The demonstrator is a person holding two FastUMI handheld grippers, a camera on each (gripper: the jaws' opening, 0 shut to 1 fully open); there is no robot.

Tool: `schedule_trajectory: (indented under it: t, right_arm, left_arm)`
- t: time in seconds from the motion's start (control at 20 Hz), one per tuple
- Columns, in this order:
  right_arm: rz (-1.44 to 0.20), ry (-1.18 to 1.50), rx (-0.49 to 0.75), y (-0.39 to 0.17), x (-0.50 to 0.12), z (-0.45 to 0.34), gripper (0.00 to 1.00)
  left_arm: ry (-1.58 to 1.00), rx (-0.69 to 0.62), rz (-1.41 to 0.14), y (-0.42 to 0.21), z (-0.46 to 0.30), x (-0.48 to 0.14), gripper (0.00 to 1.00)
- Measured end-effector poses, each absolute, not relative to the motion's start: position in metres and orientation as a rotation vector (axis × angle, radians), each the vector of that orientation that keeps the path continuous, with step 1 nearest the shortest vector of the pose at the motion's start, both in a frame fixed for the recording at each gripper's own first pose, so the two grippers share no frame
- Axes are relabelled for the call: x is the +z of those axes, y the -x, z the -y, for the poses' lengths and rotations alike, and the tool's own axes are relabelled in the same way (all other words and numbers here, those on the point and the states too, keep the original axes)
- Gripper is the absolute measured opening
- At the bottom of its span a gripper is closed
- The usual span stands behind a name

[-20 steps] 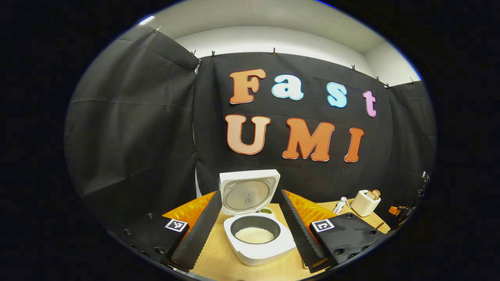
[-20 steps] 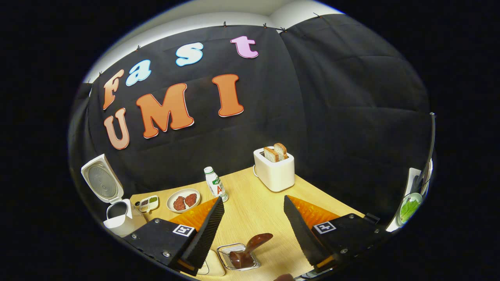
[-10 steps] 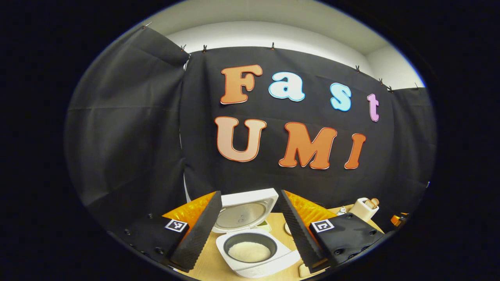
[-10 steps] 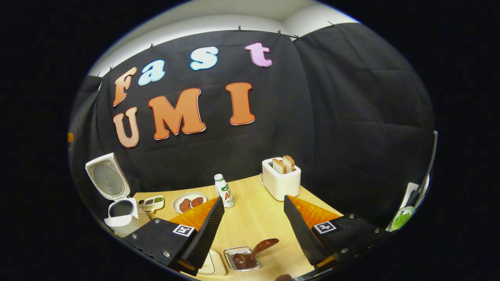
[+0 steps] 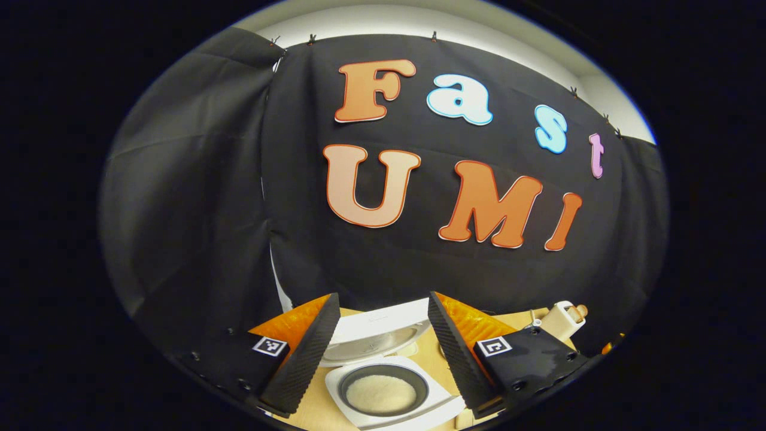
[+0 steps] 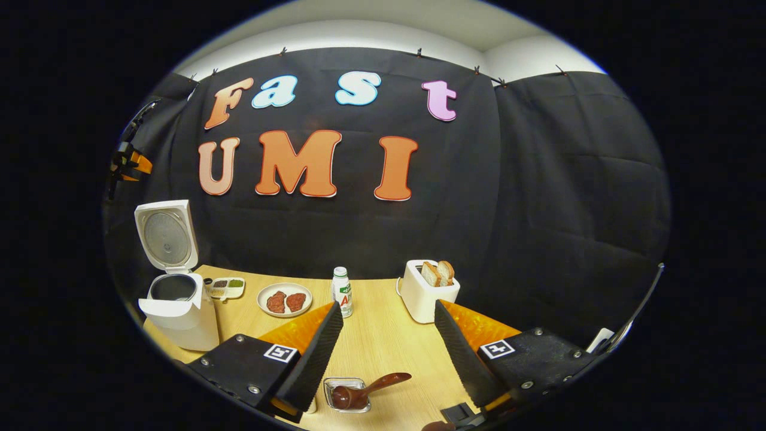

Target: Close the left gripper, press the button to open the rice cooker; take a wooden spoon from the chopstick holder with the right hand, scoop a spoonful of rice and pour it into the rice cooker, then put the wooden spoon back into the chopstick holder.

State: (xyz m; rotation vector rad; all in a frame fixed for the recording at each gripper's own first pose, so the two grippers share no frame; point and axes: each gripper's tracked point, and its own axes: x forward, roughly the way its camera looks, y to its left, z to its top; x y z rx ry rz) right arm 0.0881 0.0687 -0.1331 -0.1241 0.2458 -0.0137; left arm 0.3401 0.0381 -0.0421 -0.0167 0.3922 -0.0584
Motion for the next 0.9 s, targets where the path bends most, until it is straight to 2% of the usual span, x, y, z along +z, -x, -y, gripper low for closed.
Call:
schedule_trajectory:
  t: [0.45, 0.7, 0.9]
  right_arm:
    - [-0.293, 0.155, -0.050, -0.082, -0.150, -0.053, 0.95]
    - [-0.288, 0.139, -0.049, -0.083, -0.144, -0.052, 0.95]
    - [-0.282, 0.110, -0.029, -0.082, -0.140, -0.057, 0.95]
  left_arm:
    - [0.047, -0.010, -0.580, -0.406, -0.047, -0.112, 0.99]
    - [0.057, 0.024, -0.641, -0.411, -0.059, -0.140, 1.00]
    - [0.083, 0.002, -0.635, -0.402, -0.053, -0.137, 1.00]
